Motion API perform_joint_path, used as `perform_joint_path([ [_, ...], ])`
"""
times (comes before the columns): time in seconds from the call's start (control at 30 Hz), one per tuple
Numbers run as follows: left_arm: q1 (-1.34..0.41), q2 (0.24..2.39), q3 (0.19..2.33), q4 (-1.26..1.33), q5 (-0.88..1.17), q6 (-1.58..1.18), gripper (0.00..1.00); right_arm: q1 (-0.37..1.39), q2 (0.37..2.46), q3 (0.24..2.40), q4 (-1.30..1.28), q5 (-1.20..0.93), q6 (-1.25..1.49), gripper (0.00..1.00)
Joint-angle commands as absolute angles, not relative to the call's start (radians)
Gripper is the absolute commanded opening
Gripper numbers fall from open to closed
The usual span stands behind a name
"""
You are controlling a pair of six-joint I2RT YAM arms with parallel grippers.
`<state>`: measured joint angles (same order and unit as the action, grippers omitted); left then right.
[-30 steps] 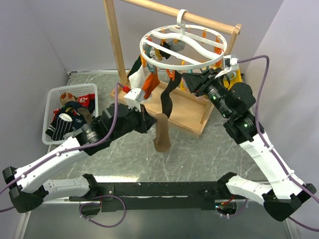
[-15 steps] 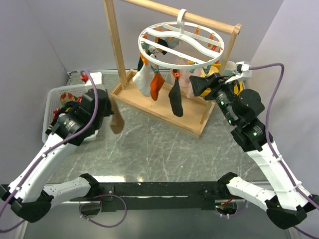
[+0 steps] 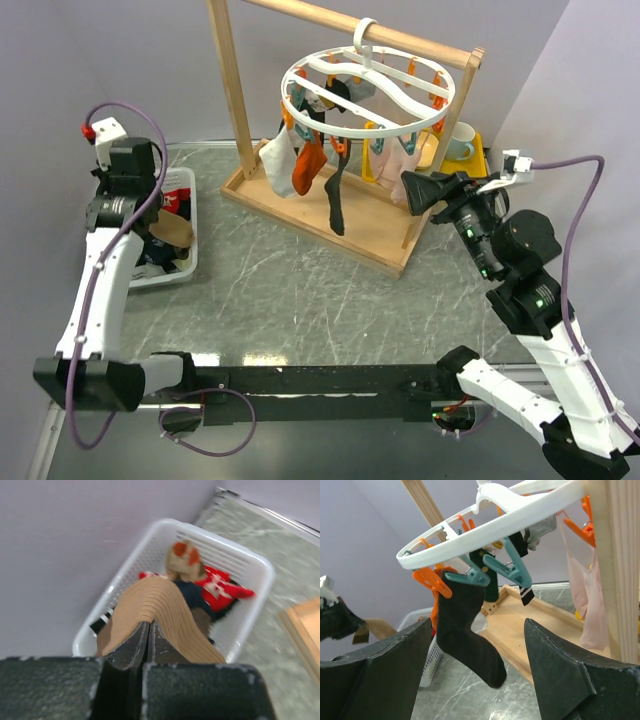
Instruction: Remove the socks clipped to the hanger
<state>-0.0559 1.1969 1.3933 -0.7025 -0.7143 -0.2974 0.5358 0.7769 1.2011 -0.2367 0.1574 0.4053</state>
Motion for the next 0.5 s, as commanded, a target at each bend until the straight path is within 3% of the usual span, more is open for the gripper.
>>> perform_joint_path([
  [0.0,-0.009,1.276,1.434,-0.615,-0.79,-0.265,0.01,0.531,0.71,1.166,-0.278,0.175,0.4,0.82],
  [0.23,-0.009,1.223,1.3,-0.503,-0.542,-0.318,0.04,0.529,0.631,1.134,-0.354,0.181,0.399,0.82],
  [0.33,-0.008,1.172,1.218,-0.437,-0.494,-0.305,0.5,0.529,0.604,1.111,-0.374,0.169,0.397,0.82],
  [0.37,-0.008,1.169,1.218,-0.44,-0.473,-0.304,0.75,0.529,0.6,1.101,-0.379,0.164,0.399,0.82],
  [0.47,-0.009,1.161,1.261,-0.503,-0.372,-0.311,0.91,0.529,0.592,1.088,-0.397,0.152,0.4,0.82],
])
